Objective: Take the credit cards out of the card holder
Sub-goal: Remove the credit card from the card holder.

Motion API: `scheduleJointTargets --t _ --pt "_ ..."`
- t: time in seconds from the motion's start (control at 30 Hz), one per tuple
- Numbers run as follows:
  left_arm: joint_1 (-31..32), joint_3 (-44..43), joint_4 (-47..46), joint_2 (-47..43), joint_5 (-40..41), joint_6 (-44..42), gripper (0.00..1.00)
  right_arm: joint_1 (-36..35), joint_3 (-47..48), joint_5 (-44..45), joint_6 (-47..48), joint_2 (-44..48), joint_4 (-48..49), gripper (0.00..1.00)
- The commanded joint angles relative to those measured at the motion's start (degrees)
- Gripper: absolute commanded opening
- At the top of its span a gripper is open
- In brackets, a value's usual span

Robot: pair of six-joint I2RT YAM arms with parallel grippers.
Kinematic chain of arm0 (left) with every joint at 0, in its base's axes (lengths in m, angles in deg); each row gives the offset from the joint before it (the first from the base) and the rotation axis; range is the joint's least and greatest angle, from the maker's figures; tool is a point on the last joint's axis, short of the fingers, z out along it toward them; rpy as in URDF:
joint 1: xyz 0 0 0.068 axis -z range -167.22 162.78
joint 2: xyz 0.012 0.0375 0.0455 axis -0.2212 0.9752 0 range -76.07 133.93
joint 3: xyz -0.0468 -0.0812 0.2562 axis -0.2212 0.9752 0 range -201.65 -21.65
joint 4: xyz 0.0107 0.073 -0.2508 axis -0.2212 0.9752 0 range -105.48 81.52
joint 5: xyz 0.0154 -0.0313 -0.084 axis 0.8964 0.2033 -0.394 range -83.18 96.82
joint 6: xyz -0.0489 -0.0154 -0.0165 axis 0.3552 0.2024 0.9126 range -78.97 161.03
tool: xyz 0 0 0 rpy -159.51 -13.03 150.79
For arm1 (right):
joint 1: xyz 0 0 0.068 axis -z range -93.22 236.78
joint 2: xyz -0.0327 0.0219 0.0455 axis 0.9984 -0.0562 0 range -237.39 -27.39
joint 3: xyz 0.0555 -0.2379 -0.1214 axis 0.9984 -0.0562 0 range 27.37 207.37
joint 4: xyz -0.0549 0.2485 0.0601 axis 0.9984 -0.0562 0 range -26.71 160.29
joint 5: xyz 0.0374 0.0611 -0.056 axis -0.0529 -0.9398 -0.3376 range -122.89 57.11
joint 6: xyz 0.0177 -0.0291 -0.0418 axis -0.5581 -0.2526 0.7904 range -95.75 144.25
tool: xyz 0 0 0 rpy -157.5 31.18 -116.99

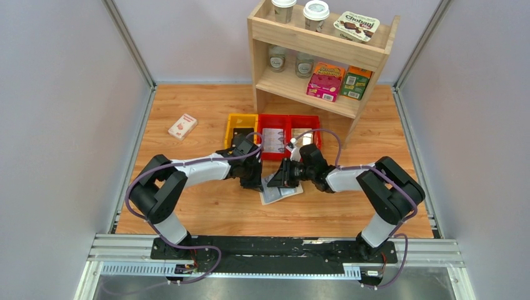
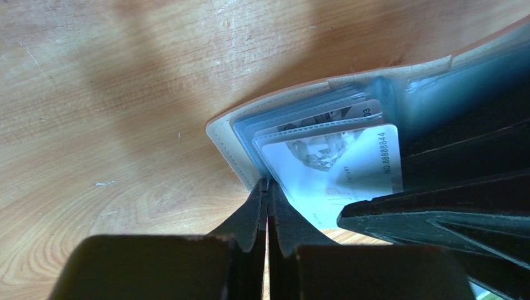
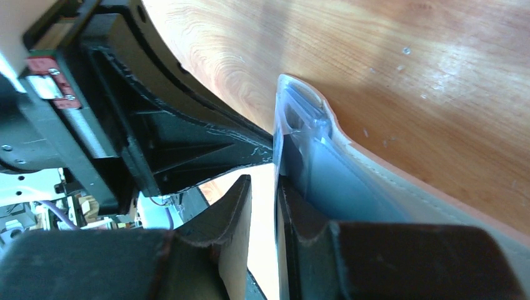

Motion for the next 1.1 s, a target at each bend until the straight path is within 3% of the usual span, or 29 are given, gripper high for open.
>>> scheduleJointTargets --t 0.0,0.33,0.57,0.87,1.0,1.07 --pt "0.5 -1.3 3.4 2.1 3.8 -1.4 0.00 1.7 -1.5 -3.8 -1.2 3.6 4.7 0.21" --pt "0.5 -0.8 3.6 3.3 3.6 -1.7 0.00 5.4 -5.0 -4.3 0.2 7.3 3.6 0.17" --pt "0.5 -0.9 3.2 3.4 3.1 -2.1 0.00 8.2 -6.3 -4.5 1.4 8.9 2.6 0.01" --pt "0.5 1.1 -0.5 -0.1 3.0 -3.0 0.00 11.1 -8.1 -1.5 4.3 16.6 -4.8 0.00" --pt "0.5 0.4 -0.2 -4.1 5.0 -4.0 0.10 11.2 -9.7 3.5 4.1 23.1 -8.0 0.00" --pt "0.5 0.1 -0.6 -6.7 5.4 -3.6 0.23 11.2 -10.7 5.1 3.0 26.4 -7.6 0.00"
